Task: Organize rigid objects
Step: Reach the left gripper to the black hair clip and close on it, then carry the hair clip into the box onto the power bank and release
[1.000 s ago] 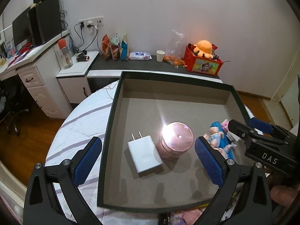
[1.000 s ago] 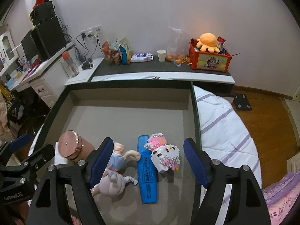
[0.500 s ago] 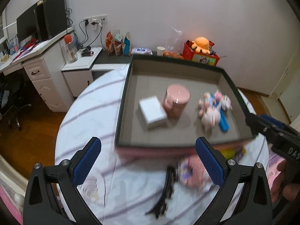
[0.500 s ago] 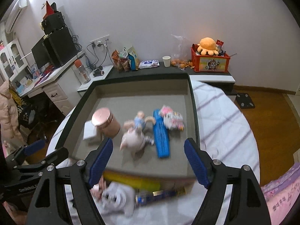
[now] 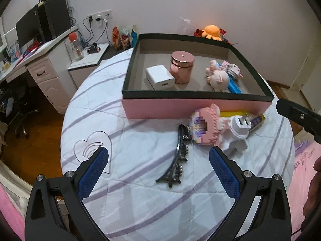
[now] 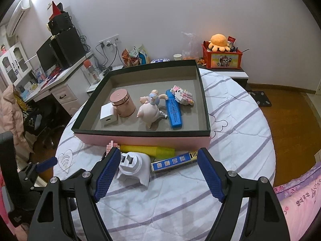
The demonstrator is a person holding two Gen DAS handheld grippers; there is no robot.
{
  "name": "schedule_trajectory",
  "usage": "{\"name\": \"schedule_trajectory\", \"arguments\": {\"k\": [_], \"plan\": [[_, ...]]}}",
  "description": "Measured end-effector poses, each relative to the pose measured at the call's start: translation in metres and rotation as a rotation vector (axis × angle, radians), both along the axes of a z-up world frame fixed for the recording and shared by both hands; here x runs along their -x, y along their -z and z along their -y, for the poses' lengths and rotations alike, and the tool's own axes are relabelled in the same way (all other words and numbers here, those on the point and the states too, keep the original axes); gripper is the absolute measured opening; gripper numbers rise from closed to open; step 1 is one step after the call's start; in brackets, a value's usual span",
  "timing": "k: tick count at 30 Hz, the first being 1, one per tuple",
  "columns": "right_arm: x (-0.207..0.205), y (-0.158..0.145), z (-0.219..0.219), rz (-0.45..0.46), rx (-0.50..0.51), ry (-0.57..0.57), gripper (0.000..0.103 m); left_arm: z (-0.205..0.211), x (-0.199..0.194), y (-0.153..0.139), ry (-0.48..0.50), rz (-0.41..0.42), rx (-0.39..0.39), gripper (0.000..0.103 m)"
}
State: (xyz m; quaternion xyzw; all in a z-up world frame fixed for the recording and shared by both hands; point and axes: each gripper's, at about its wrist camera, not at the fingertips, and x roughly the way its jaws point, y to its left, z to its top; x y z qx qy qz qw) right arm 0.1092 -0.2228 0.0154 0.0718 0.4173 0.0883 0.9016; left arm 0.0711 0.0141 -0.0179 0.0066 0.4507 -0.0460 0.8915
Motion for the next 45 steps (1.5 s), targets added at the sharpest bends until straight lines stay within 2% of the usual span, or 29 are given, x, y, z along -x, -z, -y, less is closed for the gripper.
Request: {"name": "schedule_trajectory", "arguments": {"k": [8, 13, 17, 20, 22, 23, 24, 25, 27, 28, 32, 35, 41, 45], "plan": [[0.006, 0.000, 0.001, 0.002, 0.002, 0.012, 0.080, 0.009, -0.003, 0.010, 0.019, -0.017, -0.016, 0.102], [0.001, 0.005, 0.003, -0.015, 0.003, 0.016, 0.080, 0.013, -0.016, 0.025, 0.025, -0.045, -0.032, 0.101], [-0.004, 0.009, 0.004, -0.026, 0.005, 0.016, 0.080, 0.015, -0.030, 0.049, 0.049, -0.119, -0.051, 0.082], [-0.007, 0.011, 0.005, -0.033, 0.008, 0.020, 0.080, 0.017, -0.031, 0.050, 0.068, -0.092, -0.062, 0.082], [-0.009, 0.012, 0.007, -0.038, 0.007, 0.025, 0.080, 0.018, -0.033, 0.050, 0.079, -0.088, -0.060, 0.077], [-0.010, 0.013, 0.008, -0.040, 0.007, 0.026, 0.080, 0.018, -0.034, 0.049, 0.084, -0.085, -0.055, 0.068], [-0.011, 0.013, 0.008, -0.041, 0.007, 0.028, 0.080, 0.018, -0.037, 0.046, 0.089, -0.084, -0.049, 0.054], [-0.011, 0.014, 0.008, -0.042, 0.007, 0.028, 0.080, 0.018, -0.038, 0.044, 0.096, -0.084, -0.044, 0.047], [-0.012, 0.014, 0.007, -0.045, 0.006, 0.027, 0.080, 0.016, -0.040, 0.041, 0.106, -0.092, -0.024, 0.020], [-0.013, 0.014, 0.006, -0.045, 0.007, 0.025, 0.080, 0.016, -0.042, 0.040, 0.113, -0.102, -0.007, 0.017], [-0.012, 0.012, 0.004, -0.038, 0.008, 0.015, 0.080, 0.010, -0.040, 0.037, 0.121, -0.120, 0.031, 0.017], [-0.011, 0.010, 0.003, -0.034, 0.008, 0.012, 0.080, 0.004, -0.031, 0.027, 0.118, -0.102, 0.046, 0.017], [-0.014, 0.008, 0.001, -0.027, 0.005, 0.005, 0.080, -0.004, -0.023, -0.012, 0.088, 0.001, 0.046, 0.017], [-0.021, 0.003, -0.002, -0.010, 0.001, -0.001, 0.080, -0.007, -0.043, -0.037, 0.073, 0.065, 0.042, 0.017]]}}
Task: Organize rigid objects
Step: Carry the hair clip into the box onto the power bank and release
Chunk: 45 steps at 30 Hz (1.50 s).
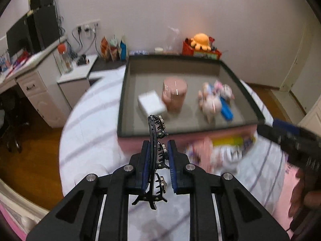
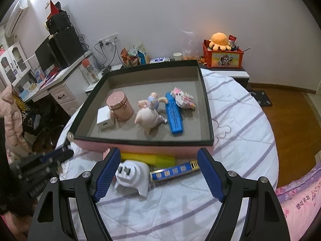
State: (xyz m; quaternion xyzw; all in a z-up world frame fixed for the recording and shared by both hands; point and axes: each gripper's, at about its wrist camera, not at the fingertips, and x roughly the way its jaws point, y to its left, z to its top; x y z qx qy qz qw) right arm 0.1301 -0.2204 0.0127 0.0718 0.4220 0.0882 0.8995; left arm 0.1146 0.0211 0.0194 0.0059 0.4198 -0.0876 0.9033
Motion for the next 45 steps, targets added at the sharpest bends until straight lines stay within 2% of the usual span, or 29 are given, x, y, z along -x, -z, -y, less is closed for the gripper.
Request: {"name": "schedule_trajectory", "arguments": {"k": [6, 15, 23, 25, 27, 29, 32, 35, 38, 45], "plan": [[-0.018, -0.001, 0.002, 0.004, 0.003, 0.006, 0.080, 0.004, -0.053, -0.009, -0.016, 0.017, -0.002, 0.017], [-0.052, 0.006, 0.009, -0.013, -0.002, 0.031, 0.080, 0.016, -0.106, 0.021, -0.005, -0.056, -0.003, 0.017], [-0.072, 0.018, 0.009, -0.038, 0.005, 0.025, 0.080, 0.017, -0.130, 0.037, -0.033, -0.101, -0.022, 0.020], [-0.073, 0.019, 0.008, -0.042, 0.006, 0.023, 0.080, 0.015, -0.130, 0.038, -0.036, -0.114, -0.008, 0.032], [-0.073, 0.020, 0.007, -0.044, 0.008, 0.021, 0.080, 0.014, -0.128, 0.035, -0.055, -0.096, -0.027, 0.059], [-0.071, 0.019, 0.007, -0.044, 0.006, 0.021, 0.080, 0.012, -0.124, 0.032, -0.045, -0.086, -0.006, 0.064], [-0.067, 0.017, 0.006, -0.040, 0.007, 0.022, 0.080, 0.012, -0.118, 0.025, -0.056, -0.062, -0.020, 0.080], [-0.063, 0.014, 0.005, -0.032, 0.006, 0.023, 0.080, 0.009, -0.111, 0.017, -0.043, -0.045, 0.021, 0.087], [-0.058, 0.009, 0.004, -0.020, 0.007, 0.024, 0.080, 0.008, -0.100, 0.007, -0.050, -0.014, 0.021, 0.096], [-0.039, 0.001, 0.006, 0.001, -0.001, 0.038, 0.080, -0.002, -0.065, -0.011, -0.085, 0.029, 0.048, 0.098]]}}
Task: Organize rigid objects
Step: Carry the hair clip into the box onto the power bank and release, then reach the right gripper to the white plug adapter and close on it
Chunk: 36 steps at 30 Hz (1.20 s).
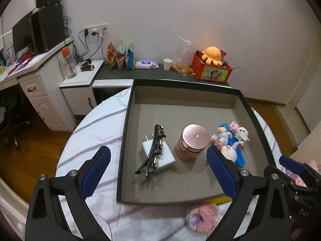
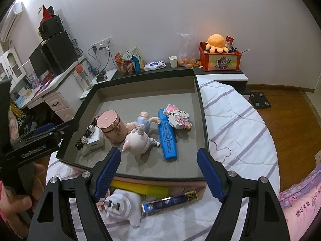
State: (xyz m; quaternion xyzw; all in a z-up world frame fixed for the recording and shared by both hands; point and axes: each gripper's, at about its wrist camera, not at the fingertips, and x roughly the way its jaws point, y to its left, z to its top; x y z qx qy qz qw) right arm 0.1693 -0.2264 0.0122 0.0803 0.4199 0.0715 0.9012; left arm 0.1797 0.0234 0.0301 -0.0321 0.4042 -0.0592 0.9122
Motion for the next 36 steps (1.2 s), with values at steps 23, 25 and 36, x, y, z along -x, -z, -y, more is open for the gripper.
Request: {"name": "schedule_trajectory", "arguments": {"k": [23, 25, 36], "plan": [[0.062, 0.014, -0.013, -0.039, 0.022, -0.054, 0.080, -0.024, 0.097, 0.004, -0.048, -0.004, 0.010, 0.099], [0.063, 0.020, -0.019, -0.057, 0.029, -0.069, 0.080, -0.024, 0.100, 0.005, -0.045, -0.007, 0.014, 0.099], [0.051, 0.045, -0.045, -0.104, 0.054, -0.105, 0.080, -0.033, 0.098, 0.018, -0.042, -0.035, 0.036, 0.099]]}}
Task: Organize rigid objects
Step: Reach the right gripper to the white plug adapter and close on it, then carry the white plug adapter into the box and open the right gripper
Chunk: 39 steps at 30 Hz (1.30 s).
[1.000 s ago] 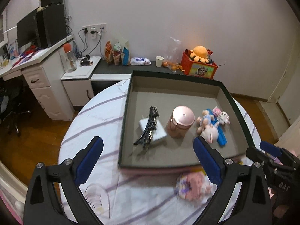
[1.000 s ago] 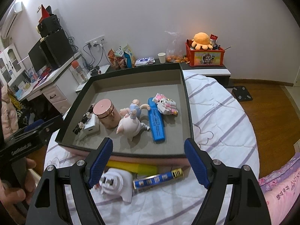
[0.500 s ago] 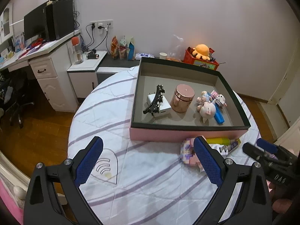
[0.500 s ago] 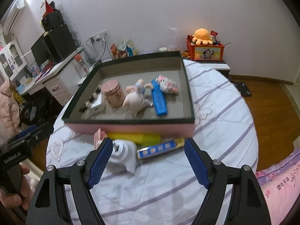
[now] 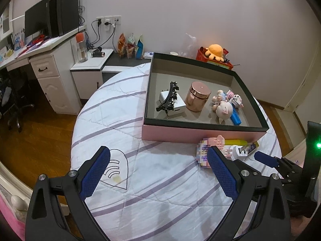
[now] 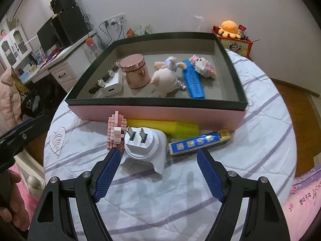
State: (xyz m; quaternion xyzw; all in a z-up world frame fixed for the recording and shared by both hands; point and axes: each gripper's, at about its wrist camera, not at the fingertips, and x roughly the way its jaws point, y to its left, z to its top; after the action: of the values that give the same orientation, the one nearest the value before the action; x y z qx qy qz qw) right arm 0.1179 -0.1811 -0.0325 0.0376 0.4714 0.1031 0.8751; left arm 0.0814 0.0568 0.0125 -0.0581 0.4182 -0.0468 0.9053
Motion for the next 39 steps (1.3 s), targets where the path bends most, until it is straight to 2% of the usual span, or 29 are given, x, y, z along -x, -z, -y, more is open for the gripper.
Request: {"name": "schedule_trajectory", "arguments": {"k": [7, 12, 14, 16, 19, 25, 39], "plan": [[-0.011, 0.013, -0.013, 0.015, 0.054, 0.006, 0.079, -0.002, -0.006, 0.009, 0.002, -0.021, 0.011, 0.099], [-0.012, 0.012, -0.018, 0.042, 0.074, -0.010, 0.065, -0.003, -0.010, 0.012, 0.004, -0.031, 0.016, 0.099], [-0.009, 0.012, -0.024, 0.052, 0.080, -0.031, 0.052, -0.003, -0.010, 0.013, 0.005, -0.032, 0.020, 0.099], [-0.006, 0.012, -0.027, 0.057, 0.079, -0.035, 0.049, -0.001, -0.010, 0.013, 0.007, -0.031, 0.018, 0.099], [-0.002, 0.013, -0.028, 0.075, 0.086, -0.032, 0.049, 0.001, -0.009, 0.011, 0.011, -0.027, 0.014, 0.099], [0.000, 0.009, -0.018, 0.074, 0.026, -0.025, 0.044, 0.002, -0.007, 0.008, 0.011, -0.021, 0.008, 0.099], [0.007, -0.012, -0.012, 0.100, -0.026, -0.046, 0.042, 0.013, -0.006, 0.001, 0.033, -0.004, -0.015, 0.099]]}}
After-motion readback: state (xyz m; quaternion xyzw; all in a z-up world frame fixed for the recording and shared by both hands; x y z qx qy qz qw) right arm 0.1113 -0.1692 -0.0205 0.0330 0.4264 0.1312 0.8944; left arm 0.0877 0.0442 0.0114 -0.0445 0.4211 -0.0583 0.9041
